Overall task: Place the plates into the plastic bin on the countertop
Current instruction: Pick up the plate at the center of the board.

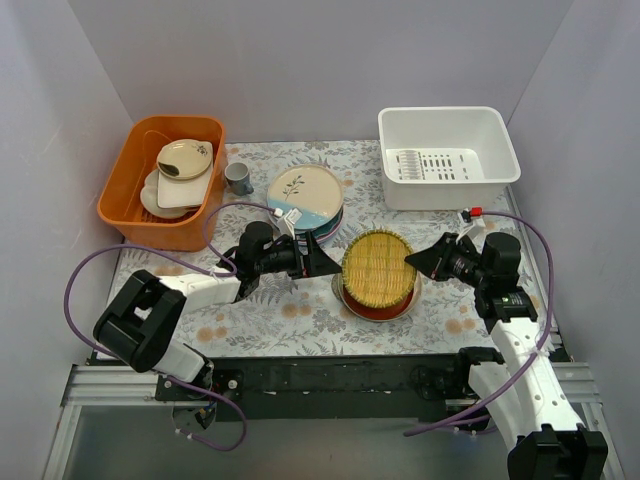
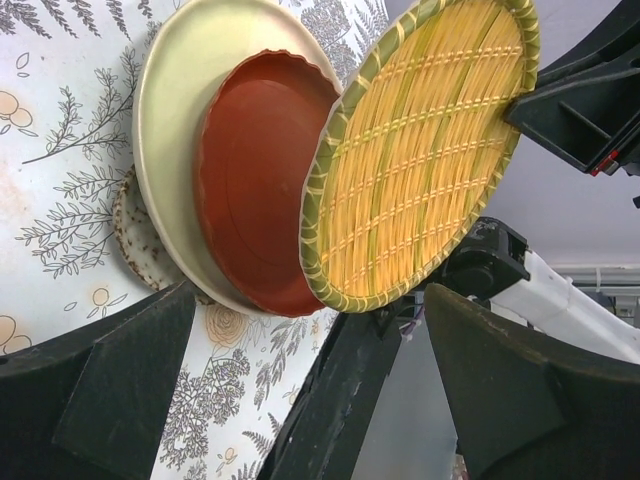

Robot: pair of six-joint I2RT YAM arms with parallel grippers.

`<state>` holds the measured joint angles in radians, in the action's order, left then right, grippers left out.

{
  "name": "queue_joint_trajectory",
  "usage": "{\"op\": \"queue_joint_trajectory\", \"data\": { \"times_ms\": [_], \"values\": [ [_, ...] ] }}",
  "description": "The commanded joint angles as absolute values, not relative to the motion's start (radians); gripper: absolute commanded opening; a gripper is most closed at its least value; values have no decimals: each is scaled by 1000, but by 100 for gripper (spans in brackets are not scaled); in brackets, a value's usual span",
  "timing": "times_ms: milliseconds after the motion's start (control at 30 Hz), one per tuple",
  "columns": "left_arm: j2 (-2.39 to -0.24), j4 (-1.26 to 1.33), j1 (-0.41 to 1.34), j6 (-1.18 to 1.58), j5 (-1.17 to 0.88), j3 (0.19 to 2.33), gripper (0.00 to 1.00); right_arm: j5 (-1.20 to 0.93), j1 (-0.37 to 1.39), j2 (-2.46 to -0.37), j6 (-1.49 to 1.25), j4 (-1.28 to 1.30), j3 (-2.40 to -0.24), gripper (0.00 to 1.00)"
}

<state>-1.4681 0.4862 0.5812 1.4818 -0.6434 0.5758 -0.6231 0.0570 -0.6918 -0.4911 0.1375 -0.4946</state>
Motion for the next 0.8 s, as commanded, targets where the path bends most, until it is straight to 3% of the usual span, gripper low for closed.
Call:
{"op": "queue_joint_trajectory", "data": {
  "times_ms": [0, 267, 767],
  "values": [
    [-1431, 477, 588, 1462, -615, 583, 98, -652, 49, -704, -509, 51, -522, 1],
    [-1370, 426, 588, 1439, -549, 577, 98, -641, 43, -756, -515, 9, -537, 1],
    [-1321, 393, 588, 1413, -531, 569, 98, -624, 34, -982, -509, -60, -753, 1]
  ]
}}
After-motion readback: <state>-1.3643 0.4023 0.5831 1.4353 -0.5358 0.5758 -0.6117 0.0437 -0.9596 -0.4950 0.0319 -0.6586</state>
